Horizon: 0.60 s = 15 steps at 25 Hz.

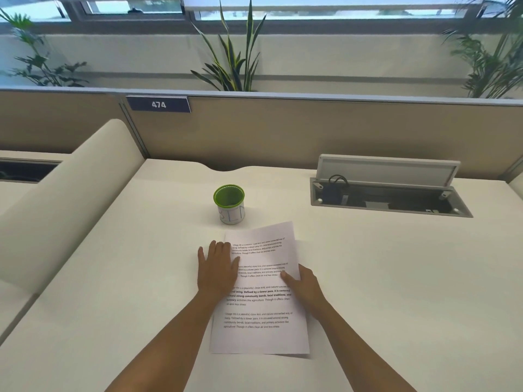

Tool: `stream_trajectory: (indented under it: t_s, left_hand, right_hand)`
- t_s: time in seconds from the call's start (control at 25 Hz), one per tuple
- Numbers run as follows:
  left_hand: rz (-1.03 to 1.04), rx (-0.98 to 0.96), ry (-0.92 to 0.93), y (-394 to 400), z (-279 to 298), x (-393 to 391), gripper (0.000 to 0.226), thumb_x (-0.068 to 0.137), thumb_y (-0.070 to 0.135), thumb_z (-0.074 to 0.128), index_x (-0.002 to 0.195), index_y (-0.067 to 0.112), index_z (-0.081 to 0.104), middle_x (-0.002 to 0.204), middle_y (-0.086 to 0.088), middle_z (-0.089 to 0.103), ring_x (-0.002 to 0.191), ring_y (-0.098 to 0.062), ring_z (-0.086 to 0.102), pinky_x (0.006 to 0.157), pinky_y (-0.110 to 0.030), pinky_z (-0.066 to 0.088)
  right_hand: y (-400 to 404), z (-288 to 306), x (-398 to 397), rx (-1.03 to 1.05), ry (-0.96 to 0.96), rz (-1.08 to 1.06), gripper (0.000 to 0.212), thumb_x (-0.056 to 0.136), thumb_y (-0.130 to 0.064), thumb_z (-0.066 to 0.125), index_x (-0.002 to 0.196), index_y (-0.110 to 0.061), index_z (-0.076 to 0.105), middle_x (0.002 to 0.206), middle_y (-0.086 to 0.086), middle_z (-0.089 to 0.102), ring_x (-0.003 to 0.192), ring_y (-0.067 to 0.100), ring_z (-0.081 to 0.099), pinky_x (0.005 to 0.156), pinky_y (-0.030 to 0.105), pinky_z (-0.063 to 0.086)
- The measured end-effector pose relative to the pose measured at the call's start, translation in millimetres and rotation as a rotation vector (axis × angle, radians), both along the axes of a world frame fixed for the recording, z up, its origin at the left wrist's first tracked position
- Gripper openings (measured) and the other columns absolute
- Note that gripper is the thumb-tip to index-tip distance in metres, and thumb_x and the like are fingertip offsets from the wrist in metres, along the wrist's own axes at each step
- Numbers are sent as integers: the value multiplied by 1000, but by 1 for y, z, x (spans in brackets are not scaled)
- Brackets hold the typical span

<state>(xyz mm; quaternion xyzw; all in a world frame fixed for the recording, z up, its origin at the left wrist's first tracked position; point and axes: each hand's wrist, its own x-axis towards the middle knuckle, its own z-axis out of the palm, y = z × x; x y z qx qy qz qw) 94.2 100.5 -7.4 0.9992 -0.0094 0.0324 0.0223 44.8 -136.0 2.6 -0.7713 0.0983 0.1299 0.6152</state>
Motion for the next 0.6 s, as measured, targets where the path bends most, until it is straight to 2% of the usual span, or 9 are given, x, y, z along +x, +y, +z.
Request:
stream_trajectory:
  t_s: [0.08, 0.16, 0.24, 0.36, 0.4, 0.48, 0.52, 0.6]
  left_hand:
    - [6, -6, -9, 1, -1, 0, 44, 99, 46, 41, 127, 15, 55, 130, -3, 58, 130, -24, 46, 115, -56, 23]
    - [35, -49, -32, 0, 1, 2, 49, 99, 49, 42, 131, 14, 55, 135, -3, 57, 136, -25, 43, 117, -58, 14]
    - [65, -196, -87, -6, 8, 3, 49, 99, 48, 46, 133, 14, 55, 137, -4, 56, 139, -25, 40, 119, -56, 10]
    - [88, -527, -138, -21, 27, -1, 45, 98, 45, 52, 132, 14, 54, 132, -4, 58, 130, -25, 45, 112, -48, 31]
    - [105, -661, -94, -29, 36, -5, 45, 97, 48, 53, 132, 18, 52, 129, -3, 59, 123, -23, 48, 106, -46, 39]
    - [147, -1016, 141, -49, 55, -15, 46, 97, 56, 49, 129, 23, 53, 124, -3, 64, 109, -21, 57, 94, -42, 49]
    - [141, -1230, 310, -59, 64, -20, 50, 97, 60, 44, 127, 22, 56, 124, -6, 67, 107, -23, 63, 92, -39, 51]
    - [83, -1627, 629, -76, 72, -28, 60, 98, 64, 35, 132, 21, 62, 130, -8, 69, 119, -30, 65, 99, -43, 49]
  right_hand:
    - [-11, 0, -8, 30, 1, -15, 32, 98, -29, 66, 125, -14, 68, 120, 1, 75, 111, 21, 71, 102, 45, 55]
    - [-28, 3, -16, 86, 9, -44, 30, 98, -28, 66, 125, -15, 69, 119, 2, 77, 110, 22, 73, 101, 48, 55]
    - [-49, 9, -22, 149, 7, -68, 30, 99, -29, 65, 125, -16, 69, 117, 2, 78, 107, 22, 75, 99, 48, 57]
    - [-75, 21, -26, 209, -16, -83, 31, 99, -28, 64, 129, -17, 67, 118, -1, 78, 109, 20, 75, 98, 43, 58]
    - [-82, 25, -27, 237, -19, -89, 31, 100, -27, 63, 129, -17, 67, 119, 0, 78, 111, 22, 74, 98, 43, 57]
    - [-94, 32, -27, 301, -10, -89, 32, 100, -25, 62, 131, -15, 66, 123, 6, 76, 114, 27, 72, 100, 47, 55]
    - [-99, 35, -28, 332, -5, -76, 33, 100, -24, 62, 131, -14, 65, 125, 8, 75, 115, 29, 72, 100, 48, 55]
    - [-108, 40, -31, 396, 2, -61, 33, 99, -23, 63, 131, -14, 66, 125, 9, 74, 115, 30, 72, 95, 45, 59]
